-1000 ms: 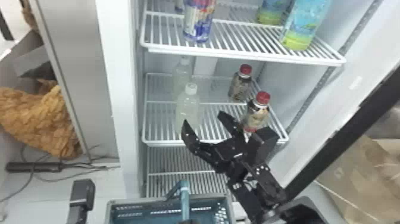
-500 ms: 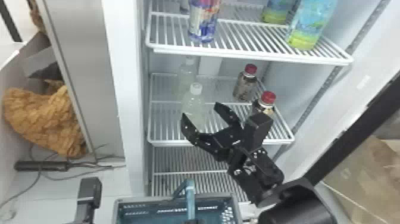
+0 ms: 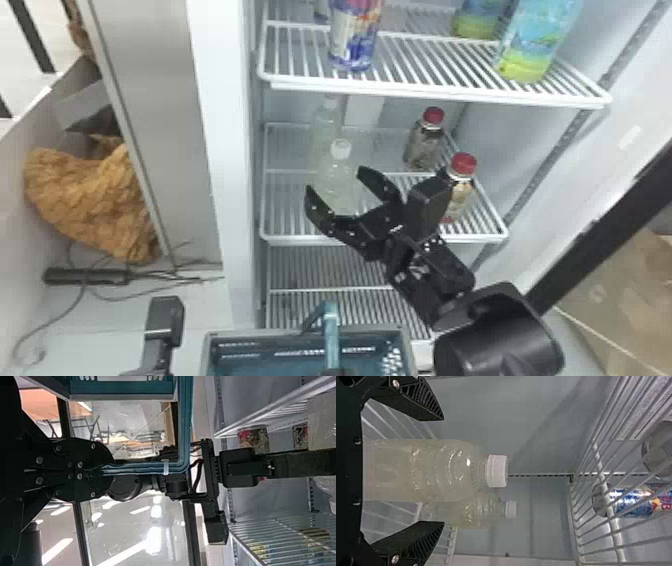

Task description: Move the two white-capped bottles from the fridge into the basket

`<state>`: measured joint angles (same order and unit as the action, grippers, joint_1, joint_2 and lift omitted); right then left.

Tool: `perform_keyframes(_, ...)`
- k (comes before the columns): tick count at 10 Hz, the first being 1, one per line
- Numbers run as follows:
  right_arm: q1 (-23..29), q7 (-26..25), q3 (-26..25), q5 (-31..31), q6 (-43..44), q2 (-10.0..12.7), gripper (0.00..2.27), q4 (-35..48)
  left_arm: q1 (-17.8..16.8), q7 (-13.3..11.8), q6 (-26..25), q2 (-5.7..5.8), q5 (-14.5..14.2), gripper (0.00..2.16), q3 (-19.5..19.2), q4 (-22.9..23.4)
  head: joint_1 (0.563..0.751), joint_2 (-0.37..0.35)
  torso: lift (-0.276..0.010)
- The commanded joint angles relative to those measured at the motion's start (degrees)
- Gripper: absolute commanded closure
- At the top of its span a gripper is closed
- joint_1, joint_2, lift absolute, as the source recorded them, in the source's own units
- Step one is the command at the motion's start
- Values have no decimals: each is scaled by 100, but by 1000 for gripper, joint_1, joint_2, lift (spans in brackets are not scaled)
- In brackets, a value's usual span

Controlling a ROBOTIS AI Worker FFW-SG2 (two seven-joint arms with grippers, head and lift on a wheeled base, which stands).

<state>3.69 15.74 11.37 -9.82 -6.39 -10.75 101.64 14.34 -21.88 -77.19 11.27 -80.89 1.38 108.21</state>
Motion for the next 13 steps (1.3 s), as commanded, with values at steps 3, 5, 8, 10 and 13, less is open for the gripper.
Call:
perform_keyframes(3, -187, 0, 109, -23, -7, 3, 381, -215, -14, 0, -1, 7, 0, 1154, 11, 0, 695, -166, -260)
perform_keyframes(5, -215, 0, 63, -23, 7, 3, 710, -243, -14, 0, 13, -2, 0, 1154, 0, -14, 695, -163, -260)
perform_keyframes(8, -215, 0, 6, -23, 218, 3, 762, -243, 0, 0, 13, -2, -11, 1154, 0, 0, 695, -170, -260)
perform_keyframes(10, -89, 43, -74, -81, 260, -6, 760, -4, -14, 0, 27, -11, -11, 1154, 0, 0, 695, -175, -260)
perform_keyframes(13, 755, 175, -577, -115, -331, -14, 760, 1261, 0, -9, 27, -20, -23, 1154, -23, 0, 695, -188, -260)
